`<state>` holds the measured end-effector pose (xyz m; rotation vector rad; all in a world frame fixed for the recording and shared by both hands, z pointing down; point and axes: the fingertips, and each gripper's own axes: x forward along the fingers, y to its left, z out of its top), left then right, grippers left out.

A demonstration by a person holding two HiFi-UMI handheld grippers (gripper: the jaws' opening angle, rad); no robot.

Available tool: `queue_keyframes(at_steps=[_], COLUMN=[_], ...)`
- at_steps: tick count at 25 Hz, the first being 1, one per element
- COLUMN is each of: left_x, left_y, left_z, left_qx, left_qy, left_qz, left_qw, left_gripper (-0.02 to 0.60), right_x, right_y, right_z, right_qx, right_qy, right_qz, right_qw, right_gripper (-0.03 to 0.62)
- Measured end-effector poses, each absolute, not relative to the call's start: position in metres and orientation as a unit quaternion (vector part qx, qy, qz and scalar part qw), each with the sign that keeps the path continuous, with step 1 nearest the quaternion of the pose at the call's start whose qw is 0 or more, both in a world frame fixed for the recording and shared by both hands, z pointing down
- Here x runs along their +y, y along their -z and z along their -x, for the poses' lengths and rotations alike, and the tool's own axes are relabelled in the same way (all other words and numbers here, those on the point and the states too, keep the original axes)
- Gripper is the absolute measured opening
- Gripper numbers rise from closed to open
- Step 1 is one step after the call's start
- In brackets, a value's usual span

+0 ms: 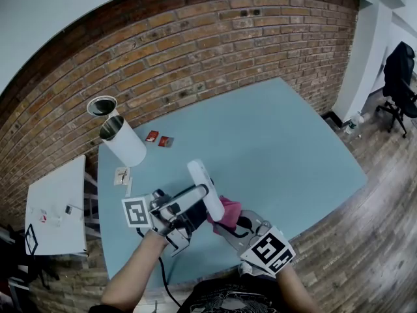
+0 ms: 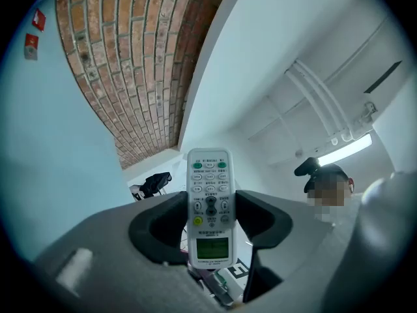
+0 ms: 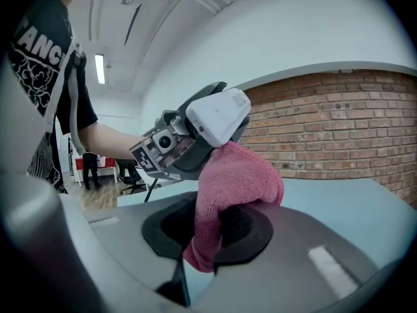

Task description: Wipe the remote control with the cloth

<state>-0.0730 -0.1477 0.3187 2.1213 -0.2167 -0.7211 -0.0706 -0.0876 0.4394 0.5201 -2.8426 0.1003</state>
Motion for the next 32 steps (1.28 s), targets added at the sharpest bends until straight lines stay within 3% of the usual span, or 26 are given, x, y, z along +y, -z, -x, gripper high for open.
queue_keyframes(at_steps=[20,32], left_x=[-0.135,-0.135], left_y=[-0.351,-0.47], left_z=[0.049,0.047], left_qx=[-0.086,-0.206], left_qy=[0.185,-0.115], left_qz=[-0.883,-0.907], left_qw=[0.422,0.349], left_gripper=[0.235,0.233], right_x=[-0.097,-0.124], right_y=[-0.449,-0.501], right_z=[0.064,0.025], right_qx=[-0.972,-0.944], right_qy=[-0.047,-0.146], right_qz=[-0.19,-0.257], right_qw=[0.131,0.146], right_gripper=[0.063,0.063])
